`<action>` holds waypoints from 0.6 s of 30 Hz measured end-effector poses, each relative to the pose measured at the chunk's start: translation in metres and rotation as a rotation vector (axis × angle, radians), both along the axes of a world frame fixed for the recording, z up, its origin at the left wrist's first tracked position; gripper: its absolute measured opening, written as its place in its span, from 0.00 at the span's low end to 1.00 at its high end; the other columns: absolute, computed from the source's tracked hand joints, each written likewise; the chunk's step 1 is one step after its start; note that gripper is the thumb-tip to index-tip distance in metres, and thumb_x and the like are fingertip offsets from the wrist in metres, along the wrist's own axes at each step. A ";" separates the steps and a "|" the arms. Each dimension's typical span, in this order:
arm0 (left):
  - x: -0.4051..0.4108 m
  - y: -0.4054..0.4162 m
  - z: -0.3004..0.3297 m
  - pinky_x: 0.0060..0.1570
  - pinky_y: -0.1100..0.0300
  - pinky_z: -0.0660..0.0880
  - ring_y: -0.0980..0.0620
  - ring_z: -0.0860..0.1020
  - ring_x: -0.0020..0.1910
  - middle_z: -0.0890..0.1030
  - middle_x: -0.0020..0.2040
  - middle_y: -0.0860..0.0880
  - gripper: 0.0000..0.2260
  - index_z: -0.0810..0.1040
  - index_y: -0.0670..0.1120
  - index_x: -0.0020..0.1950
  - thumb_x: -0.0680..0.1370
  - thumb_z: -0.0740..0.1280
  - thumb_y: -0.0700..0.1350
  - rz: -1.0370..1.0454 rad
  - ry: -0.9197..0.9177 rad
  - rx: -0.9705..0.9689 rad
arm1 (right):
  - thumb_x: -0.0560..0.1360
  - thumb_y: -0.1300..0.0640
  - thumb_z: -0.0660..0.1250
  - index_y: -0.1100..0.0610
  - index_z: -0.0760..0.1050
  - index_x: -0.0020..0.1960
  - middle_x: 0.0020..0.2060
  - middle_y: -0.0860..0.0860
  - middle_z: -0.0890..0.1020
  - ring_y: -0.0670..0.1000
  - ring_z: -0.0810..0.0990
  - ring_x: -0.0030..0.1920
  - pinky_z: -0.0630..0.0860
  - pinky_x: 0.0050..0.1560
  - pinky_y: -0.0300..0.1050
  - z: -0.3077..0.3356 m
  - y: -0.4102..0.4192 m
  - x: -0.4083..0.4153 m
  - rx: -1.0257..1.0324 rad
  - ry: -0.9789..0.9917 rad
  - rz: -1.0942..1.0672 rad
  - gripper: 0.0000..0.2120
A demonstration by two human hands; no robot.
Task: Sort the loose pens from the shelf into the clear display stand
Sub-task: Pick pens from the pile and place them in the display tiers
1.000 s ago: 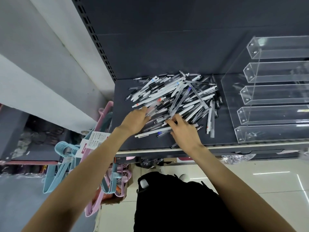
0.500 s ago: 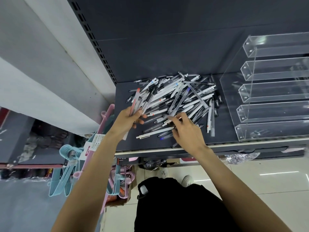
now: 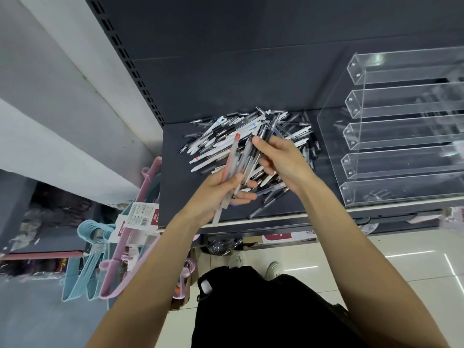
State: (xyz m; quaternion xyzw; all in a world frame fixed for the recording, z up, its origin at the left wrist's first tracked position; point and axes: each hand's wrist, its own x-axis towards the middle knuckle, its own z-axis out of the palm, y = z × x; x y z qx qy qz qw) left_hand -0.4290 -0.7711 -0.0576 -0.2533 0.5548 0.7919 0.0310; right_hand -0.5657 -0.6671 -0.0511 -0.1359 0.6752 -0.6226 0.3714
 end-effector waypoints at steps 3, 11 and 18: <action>0.000 0.007 -0.002 0.49 0.52 0.80 0.42 0.83 0.49 0.84 0.53 0.47 0.11 0.74 0.47 0.62 0.82 0.57 0.42 0.035 0.029 0.066 | 0.75 0.52 0.68 0.68 0.78 0.51 0.24 0.49 0.72 0.47 0.66 0.23 0.67 0.26 0.35 0.003 0.001 0.002 0.065 0.092 0.067 0.17; 0.008 0.018 -0.010 0.36 0.65 0.77 0.57 0.80 0.37 0.84 0.45 0.51 0.10 0.74 0.44 0.61 0.81 0.60 0.41 0.185 0.053 0.135 | 0.70 0.51 0.73 0.62 0.80 0.52 0.44 0.57 0.82 0.51 0.79 0.40 0.76 0.45 0.44 0.006 -0.014 -0.004 0.247 0.211 0.281 0.16; 0.025 0.018 -0.013 0.34 0.65 0.77 0.57 0.79 0.37 0.84 0.43 0.53 0.08 0.76 0.45 0.57 0.80 0.60 0.40 0.198 0.088 0.203 | 0.69 0.49 0.74 0.51 0.82 0.51 0.48 0.47 0.84 0.45 0.80 0.51 0.73 0.55 0.39 0.045 -0.043 -0.037 0.343 0.457 0.710 0.12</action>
